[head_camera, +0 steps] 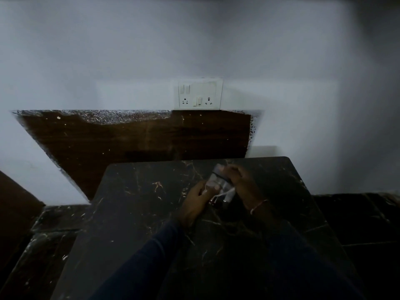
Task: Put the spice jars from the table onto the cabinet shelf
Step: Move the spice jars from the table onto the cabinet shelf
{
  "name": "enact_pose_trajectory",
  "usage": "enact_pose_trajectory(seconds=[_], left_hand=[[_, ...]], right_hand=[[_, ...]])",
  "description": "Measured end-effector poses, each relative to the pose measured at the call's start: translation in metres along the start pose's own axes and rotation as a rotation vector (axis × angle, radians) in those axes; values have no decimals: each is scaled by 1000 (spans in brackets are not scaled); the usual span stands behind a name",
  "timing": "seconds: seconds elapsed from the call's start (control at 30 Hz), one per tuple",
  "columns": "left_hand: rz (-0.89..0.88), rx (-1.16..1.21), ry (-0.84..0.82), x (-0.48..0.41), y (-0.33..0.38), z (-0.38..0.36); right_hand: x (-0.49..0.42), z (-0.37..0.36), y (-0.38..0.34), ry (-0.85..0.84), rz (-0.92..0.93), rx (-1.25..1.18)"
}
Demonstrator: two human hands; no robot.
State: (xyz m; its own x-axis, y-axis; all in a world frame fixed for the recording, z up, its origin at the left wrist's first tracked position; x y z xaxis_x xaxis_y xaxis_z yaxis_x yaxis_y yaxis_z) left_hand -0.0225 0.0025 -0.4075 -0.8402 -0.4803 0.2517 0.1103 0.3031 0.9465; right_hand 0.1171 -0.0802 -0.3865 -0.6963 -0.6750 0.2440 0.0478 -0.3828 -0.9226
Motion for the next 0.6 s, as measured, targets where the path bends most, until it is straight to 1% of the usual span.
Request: enact_pose_trajectory(seconds=[0.07,0.13,0.17,0.2,0.27,0.33,0.4,0.43,0.5,0.6], left_hand=[[-58,71,-11,1,24,-6],[-109,135,6,5,46,-9],[-118,200,-21,7,57,-12],[-120,295,-69,7,61,-16],[-146,407,-127,11,72,-18],[-173,424,-151,18,84,-16],[-216,402,-170,26,98,-14],[-246,360,-134,30,105,-12],[-321,224,-35,36,121,-7],[-367,21,-38,41,138,-11]], right_hand=[[0,4,-32,-13,63,-126],[3,4,-55,-33,107,-360],[6,4,-67,-41,125,-464],[9,0,-74,-71,130,-555],[19,-9,-88,-144,149,-709],[28,-15,-98,-142,179,-818],[36,-17,-106,-86,208,-853],[40,-17,-109,-41,220,-836],[46,-14,-115,76,265,-755],[54,-6,-122,168,353,-650]])
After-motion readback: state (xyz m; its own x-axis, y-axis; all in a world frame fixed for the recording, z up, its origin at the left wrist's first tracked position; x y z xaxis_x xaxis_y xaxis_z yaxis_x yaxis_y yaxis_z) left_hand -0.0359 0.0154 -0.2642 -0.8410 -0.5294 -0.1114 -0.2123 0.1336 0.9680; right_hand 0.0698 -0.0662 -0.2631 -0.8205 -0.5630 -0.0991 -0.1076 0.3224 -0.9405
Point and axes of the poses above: each hand's wrist, its own x-axis away from the middle knuckle, its own z-axis out of the back of the hand, y = z × x, the point moved 4 cm from there along -x, towards the middle knuckle, and after that the axes turned 8 degrees about x, right-handed, at the moved point
